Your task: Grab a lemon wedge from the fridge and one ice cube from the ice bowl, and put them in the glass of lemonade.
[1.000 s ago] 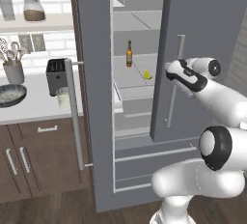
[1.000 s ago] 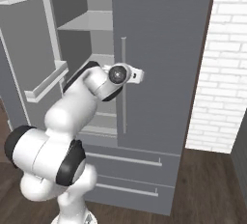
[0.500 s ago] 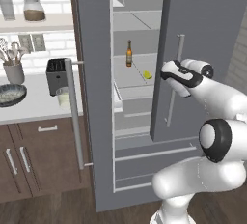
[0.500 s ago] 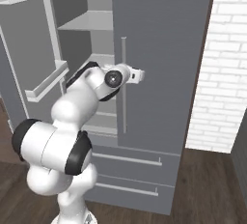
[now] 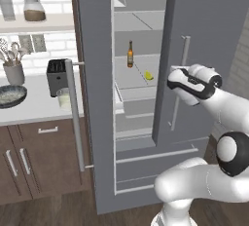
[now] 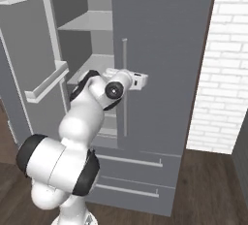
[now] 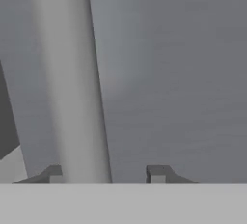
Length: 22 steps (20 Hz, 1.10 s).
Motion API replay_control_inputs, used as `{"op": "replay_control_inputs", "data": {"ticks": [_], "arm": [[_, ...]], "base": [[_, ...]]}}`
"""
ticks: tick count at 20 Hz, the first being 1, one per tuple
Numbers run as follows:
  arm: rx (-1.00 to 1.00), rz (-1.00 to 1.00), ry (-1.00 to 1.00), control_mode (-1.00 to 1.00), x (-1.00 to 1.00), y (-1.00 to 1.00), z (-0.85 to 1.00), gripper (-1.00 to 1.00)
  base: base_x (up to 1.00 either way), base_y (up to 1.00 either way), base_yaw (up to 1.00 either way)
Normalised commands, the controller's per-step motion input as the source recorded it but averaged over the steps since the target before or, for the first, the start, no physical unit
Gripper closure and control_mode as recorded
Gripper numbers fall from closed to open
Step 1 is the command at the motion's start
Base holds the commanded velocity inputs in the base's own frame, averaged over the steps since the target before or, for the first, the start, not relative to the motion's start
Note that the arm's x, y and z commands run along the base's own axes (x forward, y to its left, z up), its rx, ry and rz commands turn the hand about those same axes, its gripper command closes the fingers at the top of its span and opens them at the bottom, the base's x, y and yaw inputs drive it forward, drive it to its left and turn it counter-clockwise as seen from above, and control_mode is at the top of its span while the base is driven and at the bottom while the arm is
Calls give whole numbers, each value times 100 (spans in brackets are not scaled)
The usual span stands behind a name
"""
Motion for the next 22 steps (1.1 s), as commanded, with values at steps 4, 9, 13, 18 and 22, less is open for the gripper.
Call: {"op": "replay_control_inputs", "data": {"ticks": [4,9,13,18,22], "arm": [[0,0,4,-100,-96,-79,64,100],[0,0,11,-100,-80,-94,63,100],[1,0,11,-100,-80,-100,61,100],[0,0,13,-100,-78,-100,57,100],[0,-1,12,-100,-70,-100,34,100]], "base": [[0,0,0],[0,0,0],[0,0,0],[0,0,0],[0,0,0]]}}
